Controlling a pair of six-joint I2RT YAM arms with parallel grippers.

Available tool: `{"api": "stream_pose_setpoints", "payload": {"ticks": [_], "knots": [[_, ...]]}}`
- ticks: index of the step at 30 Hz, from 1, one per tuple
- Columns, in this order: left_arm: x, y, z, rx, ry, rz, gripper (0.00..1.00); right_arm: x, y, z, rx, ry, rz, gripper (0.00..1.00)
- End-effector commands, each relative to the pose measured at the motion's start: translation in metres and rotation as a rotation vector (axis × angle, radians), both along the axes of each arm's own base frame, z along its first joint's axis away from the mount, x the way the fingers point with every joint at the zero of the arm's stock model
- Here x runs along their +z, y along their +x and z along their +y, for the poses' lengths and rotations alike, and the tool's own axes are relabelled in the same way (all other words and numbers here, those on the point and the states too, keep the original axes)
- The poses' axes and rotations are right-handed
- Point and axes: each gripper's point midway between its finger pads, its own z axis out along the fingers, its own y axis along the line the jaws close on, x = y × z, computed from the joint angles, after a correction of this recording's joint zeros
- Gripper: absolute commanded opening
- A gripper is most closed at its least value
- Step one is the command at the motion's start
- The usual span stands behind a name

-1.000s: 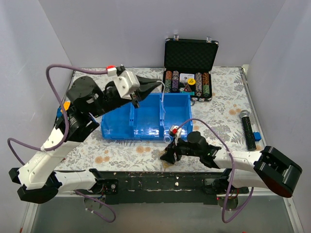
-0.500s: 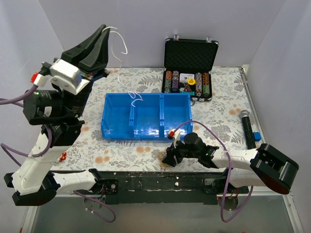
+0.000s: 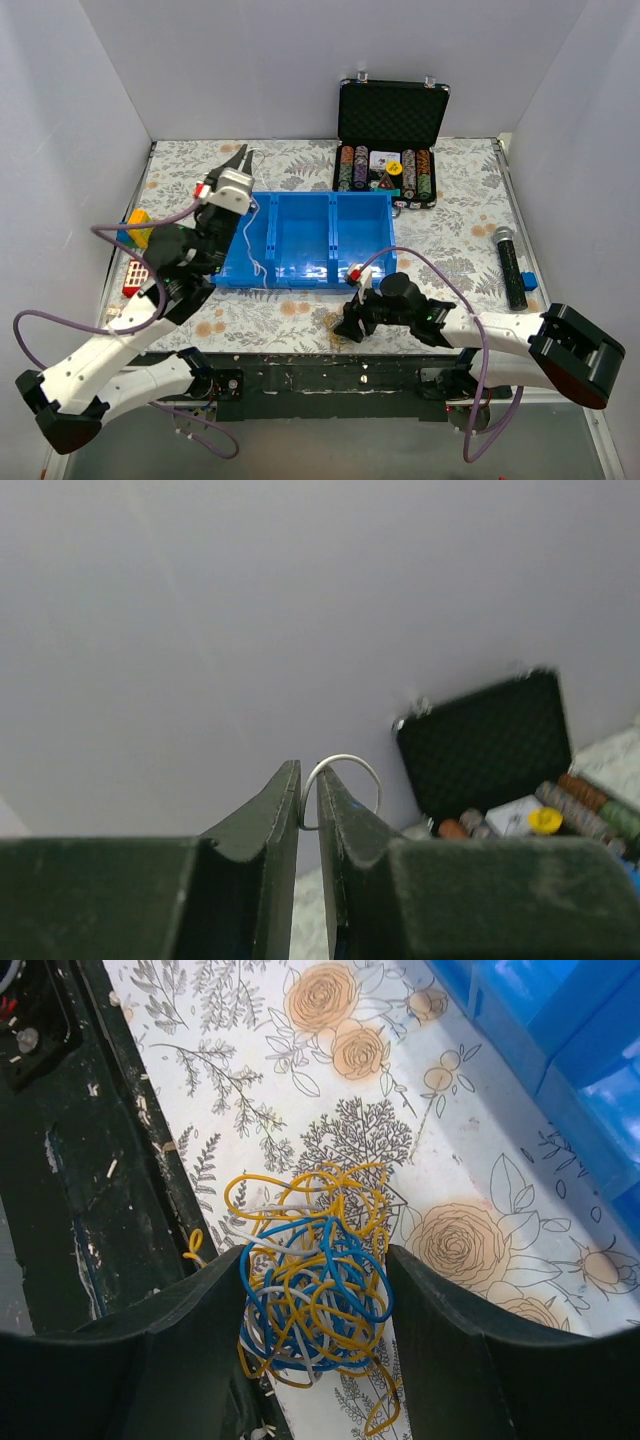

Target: Untangle the cables

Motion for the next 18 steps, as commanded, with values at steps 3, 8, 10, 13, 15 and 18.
{"api": "stream_pose_setpoints", "payload": {"ticks": [3,8,10,13,15,18], "knots": [[-0.068,0.062,0.047,0.175,-0.006,0.159,0.10,0.036,0.005,0.014,0.007,0.089,-0.060,0.65],[-0.109,0.098,0.062,0.192,0.006,0.261,0.09,0.037,0.003,0.012,0.008,0.091,-0.062,0.65],[-0.118,0.104,0.060,0.173,0.008,0.283,0.10,0.037,0.003,0.011,0.004,0.089,-0.066,0.65],[-0.121,0.111,0.051,0.136,0.007,0.306,0.11,0.035,0.003,0.009,-0.003,0.088,-0.066,0.65],[-0.125,0.114,0.047,0.122,0.007,0.321,0.10,0.034,0.003,0.008,-0.004,0.088,-0.064,0.65],[-0.132,0.117,0.044,0.115,0.022,0.335,0.11,0.033,0.002,0.008,-0.003,0.085,-0.060,0.65]]}}
